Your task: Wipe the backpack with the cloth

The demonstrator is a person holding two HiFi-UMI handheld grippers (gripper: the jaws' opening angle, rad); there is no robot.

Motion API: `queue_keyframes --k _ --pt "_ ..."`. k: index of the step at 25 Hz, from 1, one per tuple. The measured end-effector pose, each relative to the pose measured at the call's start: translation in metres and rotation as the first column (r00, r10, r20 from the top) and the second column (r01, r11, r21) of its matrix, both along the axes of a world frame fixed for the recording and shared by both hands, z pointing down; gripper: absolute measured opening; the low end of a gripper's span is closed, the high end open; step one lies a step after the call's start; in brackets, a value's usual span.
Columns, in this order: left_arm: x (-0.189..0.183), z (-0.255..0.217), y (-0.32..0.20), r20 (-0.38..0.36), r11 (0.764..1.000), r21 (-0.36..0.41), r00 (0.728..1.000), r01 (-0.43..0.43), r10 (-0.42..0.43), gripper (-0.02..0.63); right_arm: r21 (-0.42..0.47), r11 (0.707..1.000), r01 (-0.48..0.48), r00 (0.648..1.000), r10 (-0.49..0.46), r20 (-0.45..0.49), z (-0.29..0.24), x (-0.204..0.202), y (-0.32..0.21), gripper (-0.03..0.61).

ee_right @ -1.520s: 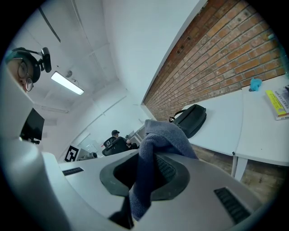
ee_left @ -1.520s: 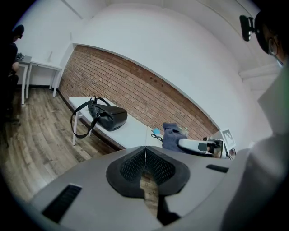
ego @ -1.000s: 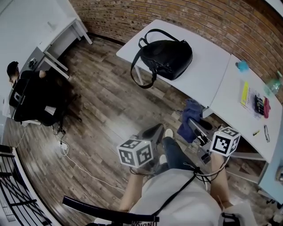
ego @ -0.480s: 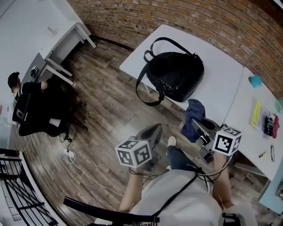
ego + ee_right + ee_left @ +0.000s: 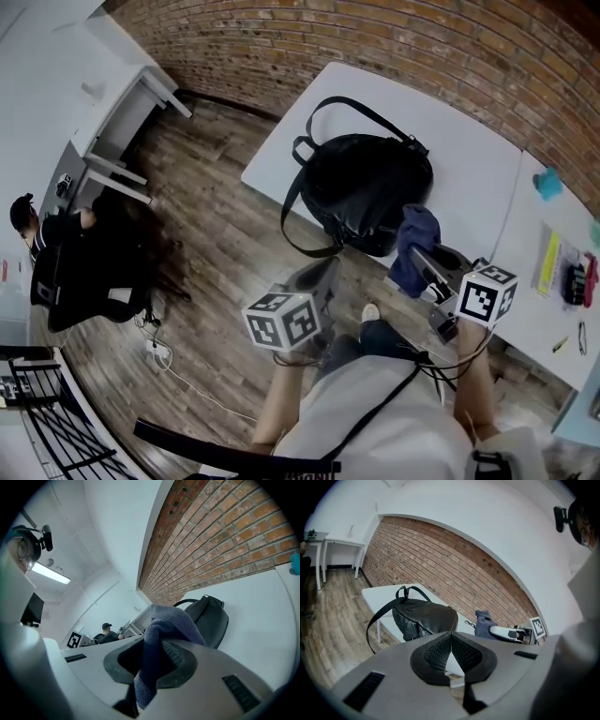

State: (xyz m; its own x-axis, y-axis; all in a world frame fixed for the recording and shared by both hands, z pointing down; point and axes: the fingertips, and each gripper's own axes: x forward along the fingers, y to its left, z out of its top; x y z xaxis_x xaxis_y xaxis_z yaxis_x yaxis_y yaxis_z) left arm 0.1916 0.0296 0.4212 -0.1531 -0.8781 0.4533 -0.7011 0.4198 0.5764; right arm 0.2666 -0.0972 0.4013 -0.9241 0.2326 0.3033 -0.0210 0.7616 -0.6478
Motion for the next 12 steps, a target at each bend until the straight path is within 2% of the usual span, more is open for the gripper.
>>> queue_keyframes --k 5,12 --pt "-0.021 0.009 -0.021 -0.040 1.000 -0.017 0.999 -0.025 0.024 0.005 0.014 0.999 -0.049 0.999 0.050 -0.013 0.005 -0.009 -0.024 0.055" --pt "-0.062 0.017 -0.049 -0.040 0.993 -0.019 0.992 -0.120 0.119 0.005 0.027 0.982 -0.186 0.982 0.187 -0.027 0.011 -0.022 -0.053 0.055"
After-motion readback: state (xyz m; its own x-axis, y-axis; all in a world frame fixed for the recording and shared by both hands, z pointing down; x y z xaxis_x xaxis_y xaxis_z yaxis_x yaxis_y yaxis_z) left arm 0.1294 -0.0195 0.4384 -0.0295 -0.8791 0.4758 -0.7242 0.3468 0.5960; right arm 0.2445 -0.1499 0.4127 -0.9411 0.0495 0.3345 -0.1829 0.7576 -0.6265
